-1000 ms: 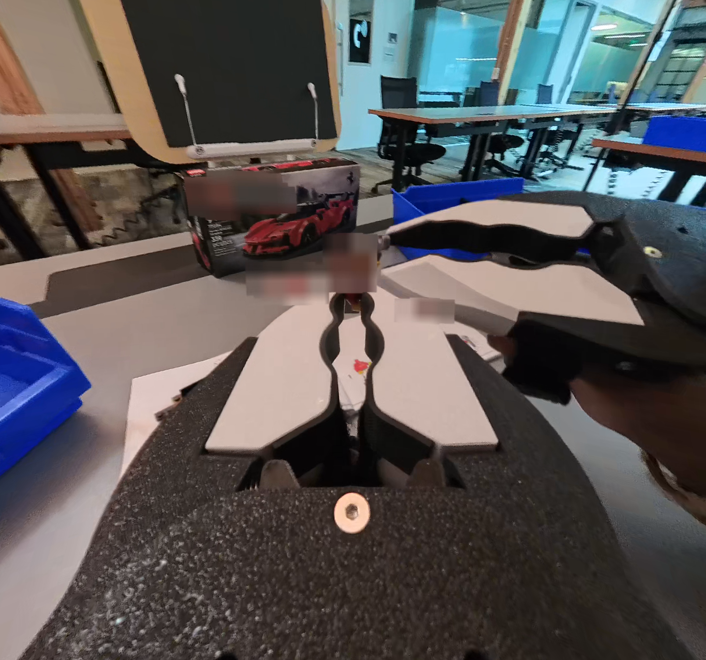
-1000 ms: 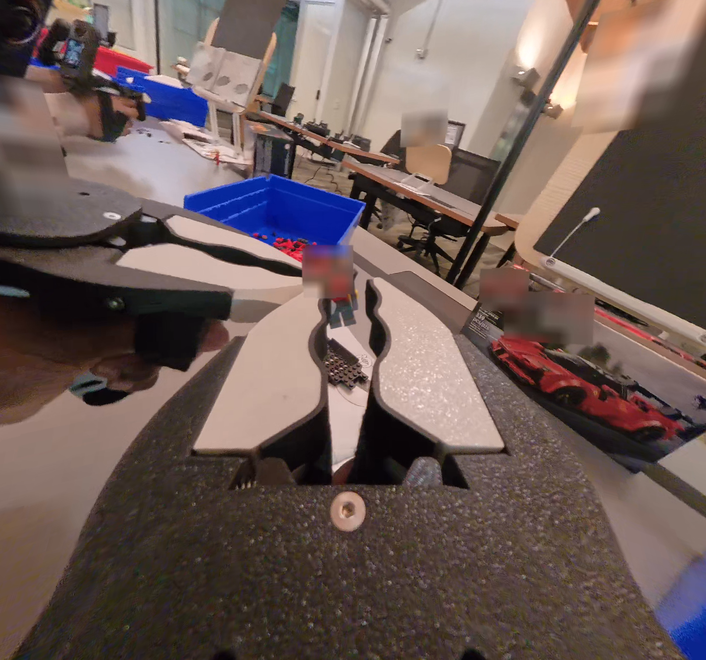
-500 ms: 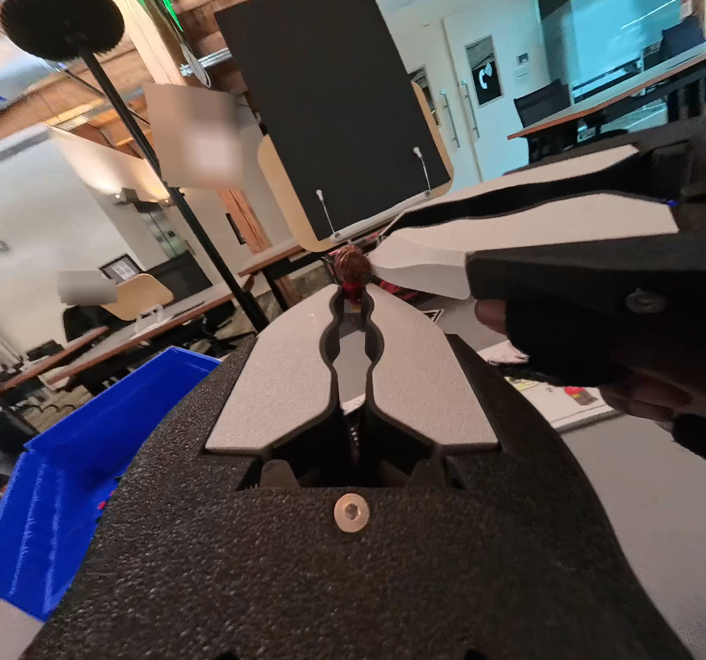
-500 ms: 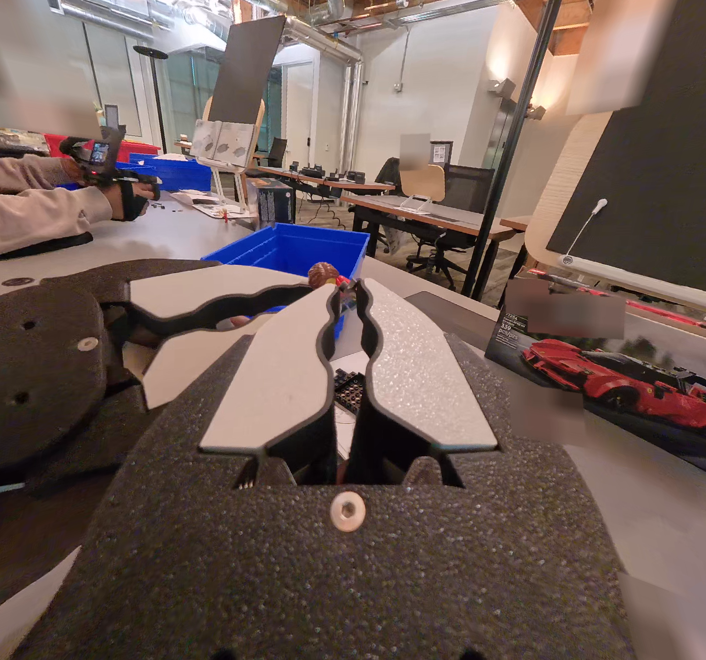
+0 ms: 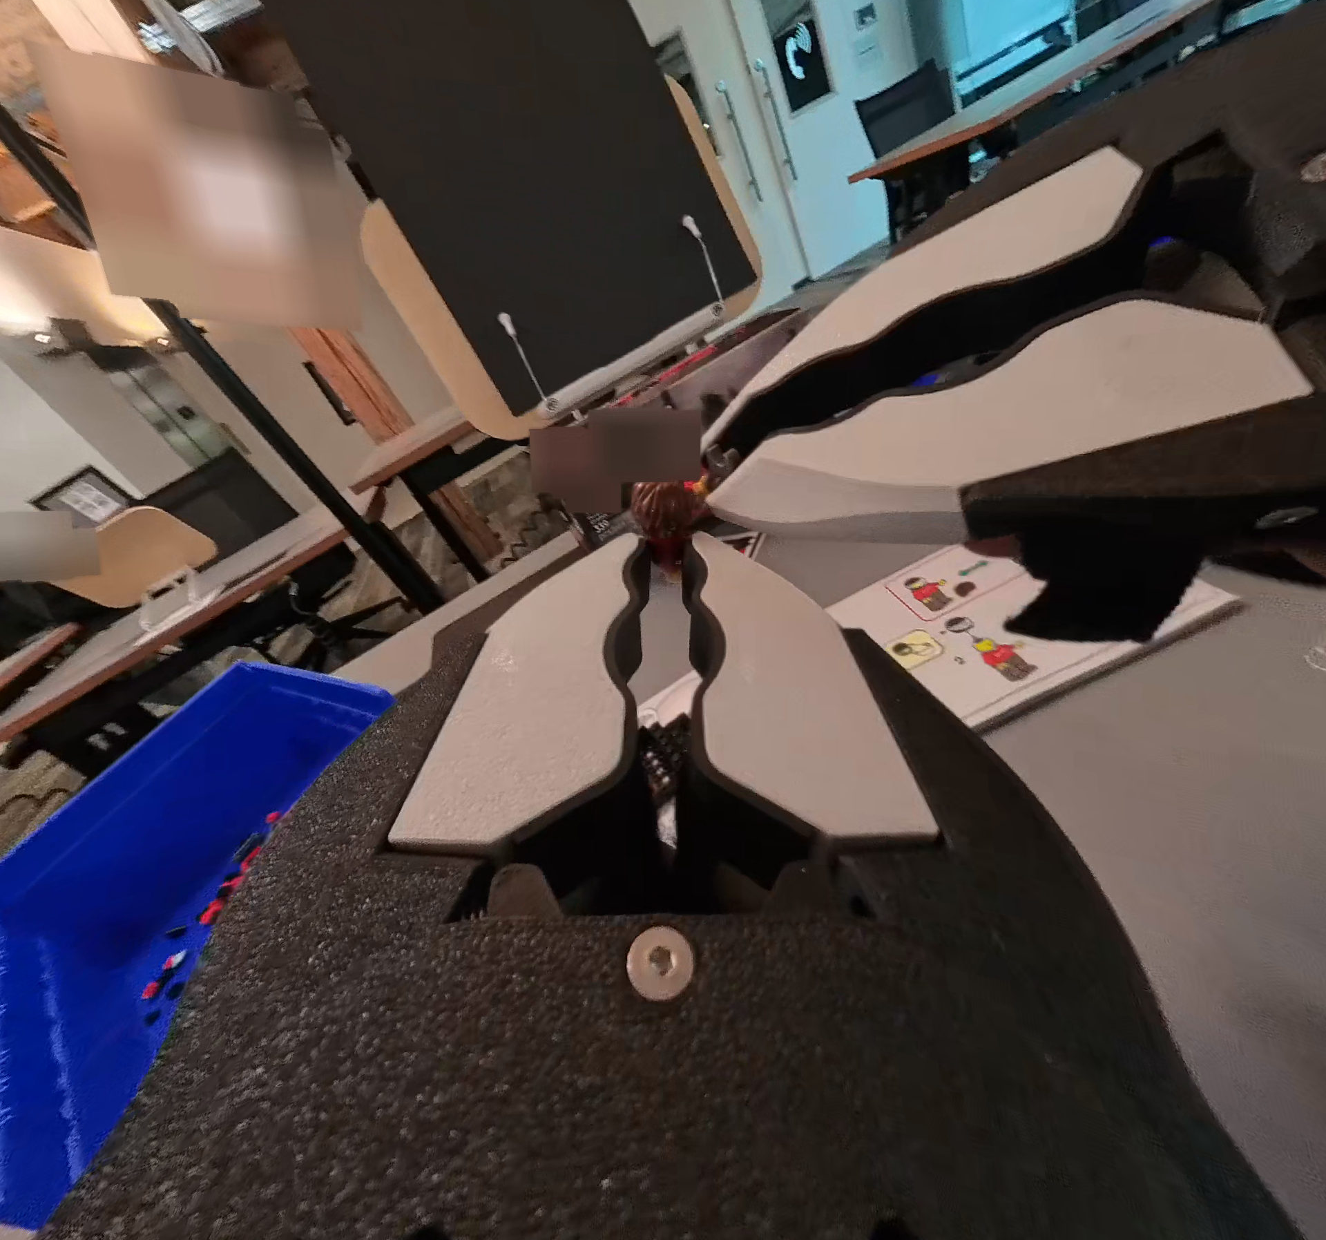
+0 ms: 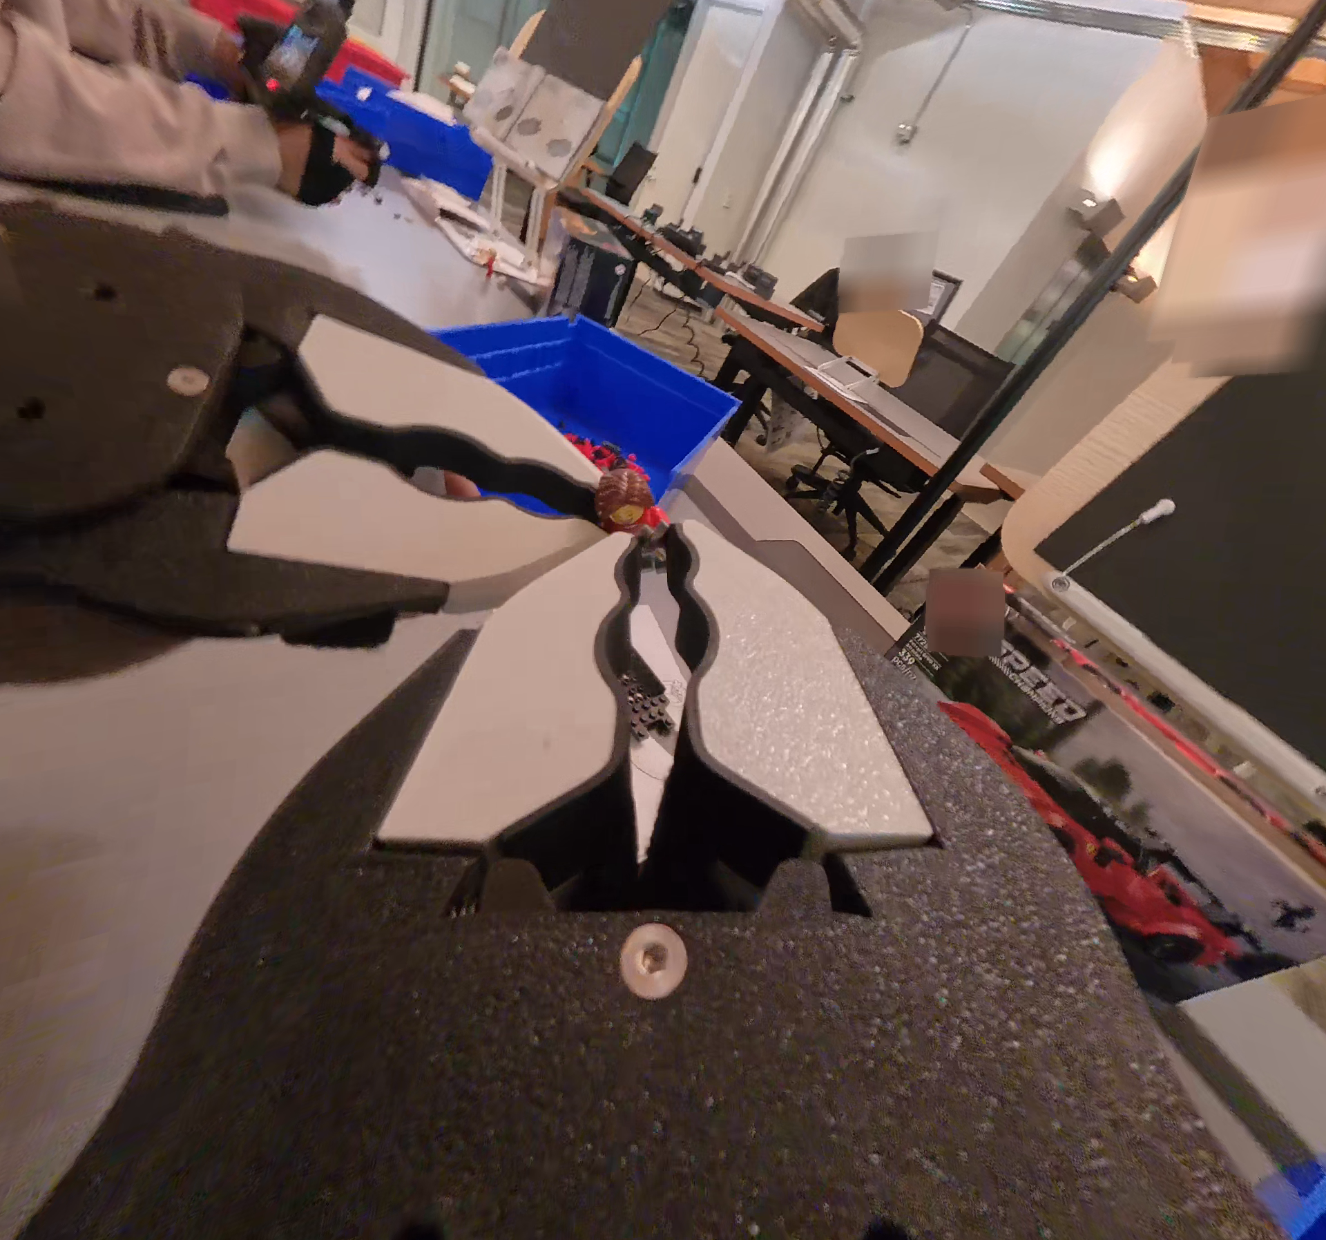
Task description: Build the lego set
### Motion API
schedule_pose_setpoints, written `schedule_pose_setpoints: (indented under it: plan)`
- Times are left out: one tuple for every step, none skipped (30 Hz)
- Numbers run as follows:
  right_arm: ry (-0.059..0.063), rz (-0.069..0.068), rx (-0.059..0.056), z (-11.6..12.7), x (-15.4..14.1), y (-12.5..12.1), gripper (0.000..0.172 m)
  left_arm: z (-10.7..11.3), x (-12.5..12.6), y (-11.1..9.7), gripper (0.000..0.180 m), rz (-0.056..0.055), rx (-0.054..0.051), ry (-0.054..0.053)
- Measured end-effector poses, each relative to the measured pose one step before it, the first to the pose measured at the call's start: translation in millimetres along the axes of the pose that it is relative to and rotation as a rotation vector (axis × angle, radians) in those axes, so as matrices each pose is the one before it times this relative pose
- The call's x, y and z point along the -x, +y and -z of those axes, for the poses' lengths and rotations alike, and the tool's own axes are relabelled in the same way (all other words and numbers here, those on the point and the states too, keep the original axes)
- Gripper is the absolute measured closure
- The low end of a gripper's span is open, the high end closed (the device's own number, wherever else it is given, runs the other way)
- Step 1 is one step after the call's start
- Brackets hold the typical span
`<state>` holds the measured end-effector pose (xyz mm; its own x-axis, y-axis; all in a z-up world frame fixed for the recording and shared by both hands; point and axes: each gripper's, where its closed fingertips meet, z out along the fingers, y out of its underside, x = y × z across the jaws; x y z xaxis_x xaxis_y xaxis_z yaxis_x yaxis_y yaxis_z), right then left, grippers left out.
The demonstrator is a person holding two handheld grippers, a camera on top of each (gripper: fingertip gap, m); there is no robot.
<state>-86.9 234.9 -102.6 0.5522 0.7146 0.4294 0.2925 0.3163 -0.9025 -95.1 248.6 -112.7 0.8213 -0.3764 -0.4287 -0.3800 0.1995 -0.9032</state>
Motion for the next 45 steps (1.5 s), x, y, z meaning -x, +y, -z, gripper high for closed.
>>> schedule_pose_setpoints:
  plan:
    - [-0.022, 0.0387, 0.0154, 0.75, -0.02, 0.8, 0.165, 0.06, -1.86, 0.48, 0.173, 0.0066, 0.0129, 0.029]
    - [-0.0342, 0.0414, 0.0178, 0.63, 1.63, 0.93, 0.165, -0.27, -2.41, 1.62, 0.173, 0.0145, 0.0211, 0.0387]
    - [-0.0404, 0.0515, 0.0248, 0.53, 1.98, 2.1, 0.165, 0.31, -1.87, 2.07, 0.173, 0.0239, 0.0218, 0.0439]
    - [-0.0436, 0.0445, 0.0217, 0.88, 2.26, 1.73, 0.165, 0.65, -3.08, 1.85, 0.173, 0.0329, 0.0161, 0.0556]
    - [-0.0501, 0.0455, 0.0155, 1.03, 3.17, 0.81, 0.165, 0.98, -3.25, 1.73, 0.173, 0.0467, 0.0132, 0.0588]
    - [-0.0413, 0.0421, 0.023, 1.05, 1.72, 1.7, 0.165, 1.11, -3.06, 1.35, 0.173, 0.0503, 0.0087, 0.0566]
    - [-0.0531, 0.0371, 0.024, 0.91, 3.27, 1.29, 0.165, 0.8, -3.27, 2.06, 0.173, 0.0428, 0.0107, 0.0561]
    - [-0.0563, 0.0412, 0.0293, 0.74, 3.9, 1.96, 0.165, 0.63, -3.85, 3.44, 0.173, 0.0314, 0.0198, 0.0571]
    - [-0.0532, 0.0325, 0.0287, 0.48, 3.75, 2.04, 0.164, 0.64, -3.12, 2.9, 0.173, 0.0265, 0.0135, 0.0471]
    - [-0.0597, 0.033, 0.0219, 0.26, 5.11, 1.54, 0.165, 0.33, -3.73, 3.78, 0.173, 0.0196, 0.0191, 0.0478]
    - [-0.0504, 0.0289, 0.0212, 0.08, 3.96, 1.74, 0.165, 0.13, -3.01, 3.06, 0.173, 0.0207, 0.0144, 0.0394]
    - [-0.0515, 0.0251, 0.014, 0.31, 4.16, 1.04, 0.165, -0.02, -3.47, 2.83, 0.173, 0.0159, 0.0111, 0.0405]
    - [-0.0521, 0.0201, 0.0111, 0.45, 4.3, 0.67, 0.165, 0.22, -3.88, 2.6, 0.173, 0.0182, 0.0112, 0.0423]
    - [-0.0563, 0.0166, 0.0057, 0.9, 4.88, 0.1, 0.165, 0.24, -4.58, 2.41, 0.173, 0.0156, 0.0102, 0.0456]
    - [-0.0633, 0.0229, -0.0023, 1.38, 5.93, -0.77, 0.165, 0.37, -5.99, 2.25, 0.173, 0.015, 0.0102, 0.055]
    - [-0.0623, 0.0306, -0.0112, 1.7, 5.85, -1.6, 0.165, 0.5, -6.55, 1.45, 0.173, 0.0158, 0.003, 0.058]
    - [-0.0617, 0.0303, -0.0099, 1.94, 5.81, -1.92, 0.165, 0.15, -6.63, 1.12, 0.173, 0.0149, 0.0014, 0.0578]
    - [-0.0602, 0.0277, -0.0084, 1.63, 5.59, -2.39, 0.165, -0.1, -6.39, 0.75, 0.173, 0.0127, -0.0008, 0.0526]
    - [-0.0606, 0.0263, -0.0058, 1.23, 5.69, -2.84, 0.165, -0.37, -6.54, 1.06, 0.173, 0.0088, 0.0021, 0.0514]
    - [-0.0533, 0.0229, -0.0012, 0.85, 4.67, -2.6, 0.165, -0.53, -6.02, 0.86, 0.173, 0.0066, 0.001, 0.0462]
    - [-0.0571, 0.027, -0.0031, 0.57, 5.31, -3.07, 0.165, -0.89, -6.55, 1.74, 0.173, 0.0035, 0.0065, 0.0491]
    - [-0.0526, 0.0225, -0.0036, 0.08, 4.74, -3.48, 0.166, -1.03, -6.44, 0.89, 0.173, 0.007, 0.0023, 0.0472]
    - [-0.05, 0.0131, 0.0012, -0.58, 4.15, -3.19, 0.166, -0.93, -4.6, 0.69, 0.173, 0.0014, 0.0018, 0.0332]
    - [-0.0461, 0.0074, 0.0095, -0.64, 3.61, -2.11, 0.166, -1.0, -3.56, 1.29, 0.173, -0.0067, 0.0067, 0.0225]
    - [-0.0393, 0.0081, 0.0062, -0.74, 3.04, -2.04, 0.166, -0.75, -3.23, 0.95, 0.173, -0.005, 0.0057, 0.0182]
    - [-0.0201, 0.0007, 0.0069, -0.49, 0.65, -0.97, 0.166, 0.0, -0.65, -0.09, 0.173, 0.0061, -0.001, 0.0042]
    - [0.0036, -0.0164, 0.0129, 0.37, -2.17, 1.27, 0.166, 0.82, 2.48, -0.85, 0.173, 0.0173, -0.0084, -0.0119]
    - [0.0262, -0.0239, 0.0097, 1.5, -4.11, 2.18, 0.166, 1.76, 4.11, -2.61, 0.173, 0.021, -0.0225, -0.0181]
    - [0.053, -0.0231, -0.0084, 2.48, -6.09, 1.17, 0.162, 2.59, 4.55, -5.91, 0.173, 0.0204, -0.0464, -0.0202]
    - [0.0785, -0.0262, -0.0311, 2.96, -7.82, -1.16, 0.158, 3.45, 5.29, -9.08, 0.173, 0.0152, -0.0661, -0.0259]
    - [0.1037, -0.0338, -0.0371, 3.36, -9.9, -1.61, 0.155, 3.51, 5.36, -8.58, 0.173, 0.0052, -0.0633, -0.031]
    - [0.1131, -0.0392, -0.0314, 3.59, -9.91, -0.42, 0.152, 3.29, 5.54, -8.29, 0.173, 0.0008, -0.0579, -0.0363]
    - [0.1195, -0.0351, -0.0354, 3.51, -9.75, -0.76, 0.15, 2.82, 3.35, -7.25, 0.173, -0.0089, -0.0505, -0.0254]
    - [0.1343, -0.024, -0.0455, 4.19, -10.26, -1.96, 0.151, 2.01, 1.79, -5.19, 0.173, -0.01, -0.0343, -0.0153]
    - [0.1328, -0.0084, -0.0488, 5.19, -9.17, -2.86, 0.154, 1.47, 2.06, -4.17, 0.173, -0.0022, -0.0273, -0.0161]
    - [0.1005, 0.0018, -0.0559, 5.14, -4.69, -4.8, 0.156, 0.95, -0.2, -2.93, 0.173, -0.0055, -0.0186, -0.0008]
    - [0.0654, 0.0062, -0.0438, 4.2, -1.12, -4.45, 0.159, 0.28, -0.51, -1.9, 0.173, -0.0056, -0.0128, 0.0003]
    - [0.0293, 0.0064, -0.023, 2.45, 2.11, -2.96, 0.161, 0.05, -0.08, -1.24, 0.173, -0.0046, -0.0085, -0.0029]
    - [0.0086, 0.0061, -0.0059, 0.91, 3.02, -1.61, 0.161, -0.47, -1.4, -0.44, 0.173, -0.0056, -0.0018, 0.0058]
    - [-0.0016, 0.0055, 0.0002, -0.07, 2.28, -1.18, 0.162, -0.88, -1.33, 0.76, 0.173, -0.0028, 0.0066, 0.0055]
    - [-0.0114, 0.0018, 0.0038, -0.71, 1.74, -0.78, 0.161, -1.05, -1.13, 0.9, 0.173, -0.004, 0.0069, 0.0019]
    - [-0.0145, 0.0008, 0.0039, -1.06, 0.81, -0.62, 0.161, -1.1, -1.06, 1.05, 0.173, -0.0064, 0.0085, 0.0013]
    - [-0.0163, 0.0055, 0.0029, -1.04, 0.4, -0.73, 0.161, -1.12, -0.95, 0.96, 0.173, -0.0059, 0.0078, -0.0005]
    - [-0.0211, 0.0126, 0.0081, -1.09, 1.2, 0.1, 0.161, -1.01, -1.27, 0.68, 0.173, -0.0051, 0.0067, 0.0018]
    - [-0.0209, 0.0158, 0.0127, -1.11, 1.31, 0.85, 0.161, -0.78, -1.41, 0.07, 0.173, -0.0035, 0.0033, 0.003]
